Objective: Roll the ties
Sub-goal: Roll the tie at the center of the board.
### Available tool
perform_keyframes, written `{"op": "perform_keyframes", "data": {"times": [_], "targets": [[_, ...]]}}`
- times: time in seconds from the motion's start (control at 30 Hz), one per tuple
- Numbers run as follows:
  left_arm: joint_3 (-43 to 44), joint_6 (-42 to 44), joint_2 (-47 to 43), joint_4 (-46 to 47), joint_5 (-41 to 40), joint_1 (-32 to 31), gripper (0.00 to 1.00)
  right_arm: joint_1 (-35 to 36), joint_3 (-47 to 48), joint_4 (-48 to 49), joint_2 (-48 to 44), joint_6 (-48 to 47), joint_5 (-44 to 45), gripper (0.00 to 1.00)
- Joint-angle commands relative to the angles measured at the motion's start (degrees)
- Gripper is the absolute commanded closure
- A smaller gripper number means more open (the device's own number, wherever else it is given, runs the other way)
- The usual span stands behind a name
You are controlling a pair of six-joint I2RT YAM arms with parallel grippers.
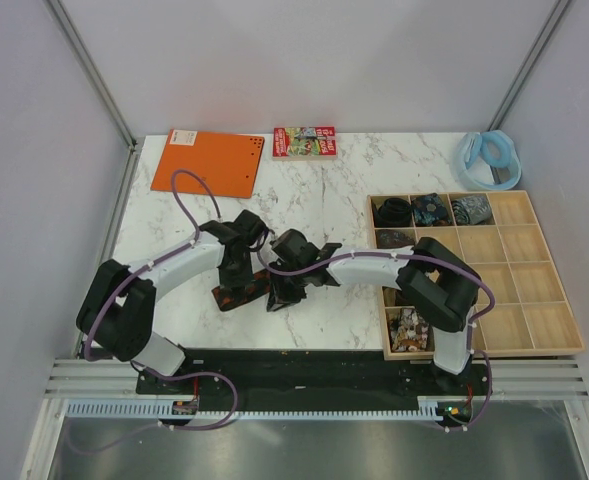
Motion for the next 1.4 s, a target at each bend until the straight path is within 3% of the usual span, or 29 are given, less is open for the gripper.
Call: {"op": "perform_keyframes", "data": {"times": [0.0,0.4,0.47,0.57,0.73,0.87,1.07,1.37], "targets": [[1.4,0.4,-0.4,2.4,3.1,0.0,0.56,-0.1,0.1,2.6,-4.2,-1.8,1.2,0.74],[7.2,0.6,-8.3,-1.1,7.0,0.1,0.34,-1.6,4.8,-0.2,-5.9,-3.2,1.5,0.72],[7.4,1.0,-10.9,-1.4,7.4,0.1,0.24,-1.5,5.8,-0.3,-5.5,-3.2,0.7,0.73],[6.4,1.4,-15.3,-1.3,8.2,1.2,0.21,-1.6,7.9,-0.2,-4.9,-2.9,0.2,0.73],[1.2,1.1,-23.6,-1.4,11.8,7.3,0.25,-1.5,12.6,0.1,-2.6,-2.2,-1.9,0.73],[-4.7,1.5,-30.2,-0.7,16.9,17.5,0.28,-1.4,15.9,1.1,0.3,-1.1,-3.7,0.73],[-9.7,-1.0,-37.2,-0.7,15.5,20.8,0.31,-0.6,20.5,2.7,6.2,0.6,-5.3,0.75],[-10.9,-3.1,-37.3,-1.2,16.4,21.2,0.34,-0.8,18.5,5.7,13.5,0.2,-5.0,0.77]]}}
